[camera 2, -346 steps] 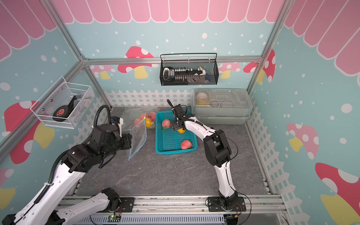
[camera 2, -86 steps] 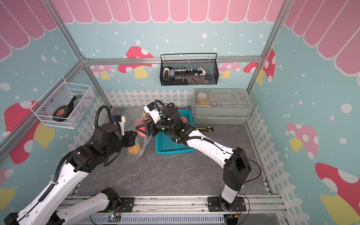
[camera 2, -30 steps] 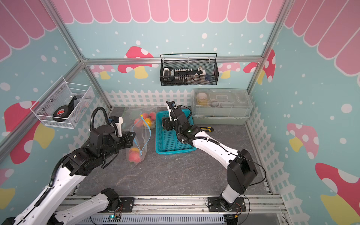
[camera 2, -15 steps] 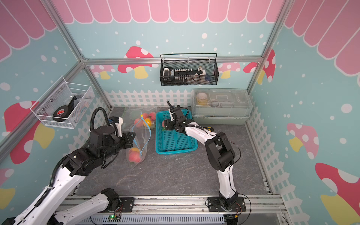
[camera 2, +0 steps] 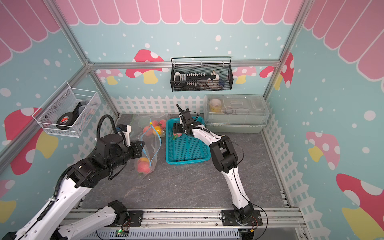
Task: Place the peach in a zip-top bag and seal the zipper
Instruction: Pick up the peach from the basket.
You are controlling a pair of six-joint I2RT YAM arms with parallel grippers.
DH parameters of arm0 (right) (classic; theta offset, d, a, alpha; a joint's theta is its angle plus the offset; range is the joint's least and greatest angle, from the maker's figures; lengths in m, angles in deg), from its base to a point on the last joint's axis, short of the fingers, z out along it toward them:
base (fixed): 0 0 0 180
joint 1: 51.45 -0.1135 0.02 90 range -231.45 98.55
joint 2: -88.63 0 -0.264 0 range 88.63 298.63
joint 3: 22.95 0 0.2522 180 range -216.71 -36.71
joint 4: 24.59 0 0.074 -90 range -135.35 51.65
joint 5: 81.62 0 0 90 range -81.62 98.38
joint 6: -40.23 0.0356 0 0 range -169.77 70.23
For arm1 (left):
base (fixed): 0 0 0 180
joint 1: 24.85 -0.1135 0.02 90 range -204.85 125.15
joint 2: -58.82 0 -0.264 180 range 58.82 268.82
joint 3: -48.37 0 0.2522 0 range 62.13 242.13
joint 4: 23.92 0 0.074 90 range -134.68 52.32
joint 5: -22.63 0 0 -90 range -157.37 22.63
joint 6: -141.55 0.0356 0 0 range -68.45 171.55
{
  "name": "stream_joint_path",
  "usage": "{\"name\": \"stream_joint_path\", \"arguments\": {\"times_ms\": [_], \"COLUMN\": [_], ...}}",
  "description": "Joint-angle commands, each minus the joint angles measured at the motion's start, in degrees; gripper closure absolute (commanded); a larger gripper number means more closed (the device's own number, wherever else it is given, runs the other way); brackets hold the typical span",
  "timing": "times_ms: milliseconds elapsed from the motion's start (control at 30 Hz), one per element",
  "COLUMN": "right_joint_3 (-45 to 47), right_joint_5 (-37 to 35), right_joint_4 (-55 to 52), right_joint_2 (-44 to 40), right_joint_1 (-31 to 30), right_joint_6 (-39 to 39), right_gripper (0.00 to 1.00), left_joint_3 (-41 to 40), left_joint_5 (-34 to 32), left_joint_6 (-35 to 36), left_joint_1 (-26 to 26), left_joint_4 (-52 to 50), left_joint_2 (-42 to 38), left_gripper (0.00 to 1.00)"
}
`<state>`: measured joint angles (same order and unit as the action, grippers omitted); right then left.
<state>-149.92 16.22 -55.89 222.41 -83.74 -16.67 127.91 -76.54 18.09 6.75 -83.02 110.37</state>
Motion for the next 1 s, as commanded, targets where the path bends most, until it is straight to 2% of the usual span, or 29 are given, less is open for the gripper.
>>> {"name": "stream_joint_path", "arguments": {"times_ms": [0,300,533,800,967], "right_joint_3": [-3.9,-14.7,-17.0,-17.6,-17.7], "right_joint_5": [-1.3,-2.7,-2.0,-0.1,2.8], "right_joint_4": [-4.9,-12.0,-12.4,-11.4,-11.3], "right_joint_2": [2.9,10.0,12.7,14.1,14.5], "right_joint_1": [0.1,0.1,0.0,0.4,0.9], "right_joint_6": [1.6,1.9,2.7,3.2,4.4], "right_gripper": [0.20,0.20,0.21,0.26,0.36], "left_joint_3": [-0.1,0.0,-0.1,-0.4,-0.5], "left_joint_5": [0.2,0.0,-0.2,-0.4,-0.6], "left_joint_6": [-0.7,-0.4,-0.4,-0.5,-0.6], "left_joint_1": [0.2,0.2,0.2,0.2,0.2], "left_joint_4": [0.5,0.4,0.3,0.1,-0.3], "left_joint_2": [-0.5,-1.1,-1.6,-2.2,-2.9], "left_gripper": [1.00,1.00,1.00,1.00,1.00]}}
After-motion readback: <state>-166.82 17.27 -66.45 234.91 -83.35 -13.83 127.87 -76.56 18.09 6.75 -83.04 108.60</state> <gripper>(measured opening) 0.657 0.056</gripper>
